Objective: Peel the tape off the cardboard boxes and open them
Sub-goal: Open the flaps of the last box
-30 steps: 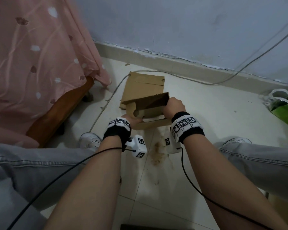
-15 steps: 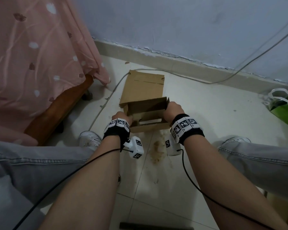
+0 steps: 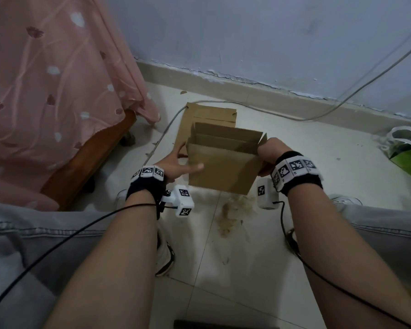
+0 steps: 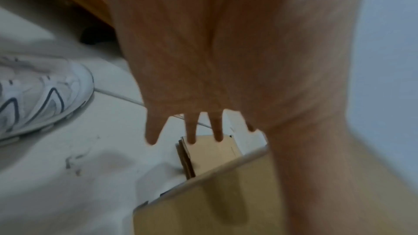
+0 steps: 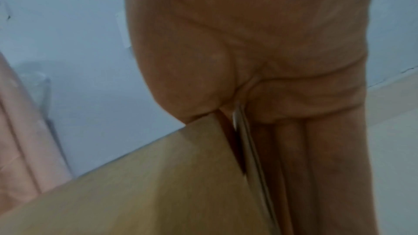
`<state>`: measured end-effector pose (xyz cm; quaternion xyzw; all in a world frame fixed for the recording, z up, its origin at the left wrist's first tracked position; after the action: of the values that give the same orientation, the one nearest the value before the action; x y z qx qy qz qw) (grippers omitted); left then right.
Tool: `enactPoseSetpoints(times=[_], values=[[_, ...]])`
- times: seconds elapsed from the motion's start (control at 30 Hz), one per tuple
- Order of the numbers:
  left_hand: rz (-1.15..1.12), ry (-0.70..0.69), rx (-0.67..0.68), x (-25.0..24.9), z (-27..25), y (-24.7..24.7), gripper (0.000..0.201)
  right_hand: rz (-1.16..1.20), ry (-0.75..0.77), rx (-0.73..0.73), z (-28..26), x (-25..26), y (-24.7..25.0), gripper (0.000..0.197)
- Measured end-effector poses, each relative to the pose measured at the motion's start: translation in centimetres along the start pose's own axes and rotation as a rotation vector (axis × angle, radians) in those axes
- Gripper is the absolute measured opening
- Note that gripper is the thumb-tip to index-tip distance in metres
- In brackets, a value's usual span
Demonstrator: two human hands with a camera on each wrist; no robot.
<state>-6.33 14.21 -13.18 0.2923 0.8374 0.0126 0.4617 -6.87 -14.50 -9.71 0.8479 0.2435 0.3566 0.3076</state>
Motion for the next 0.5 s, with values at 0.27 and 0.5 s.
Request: enactPoseSetpoints(times=[0.27,0.5], values=[[-0.142,0.023,0.055,2.7,0.3,-1.9,0.146,0.212,-0.016,0.143,-0.8,-0.6,-0.5,0.038],[-0.57,0.134,-0.065,4.2,-0.9,-1.1,0.076,0.479,0.026,0.491,-2.5,-2.9,-5.8,0.075]])
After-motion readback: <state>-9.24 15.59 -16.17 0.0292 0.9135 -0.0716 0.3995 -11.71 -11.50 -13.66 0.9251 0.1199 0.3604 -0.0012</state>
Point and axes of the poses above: each hand's wrist, its own z-axis towards the middle knuckle, its own y-axis out of the back of the hand, x = y × z, the point moved 7 cm from there along z, towards the middle knuckle, and after that the axes turned 2 degrees about -z, right-handed, at the moved point
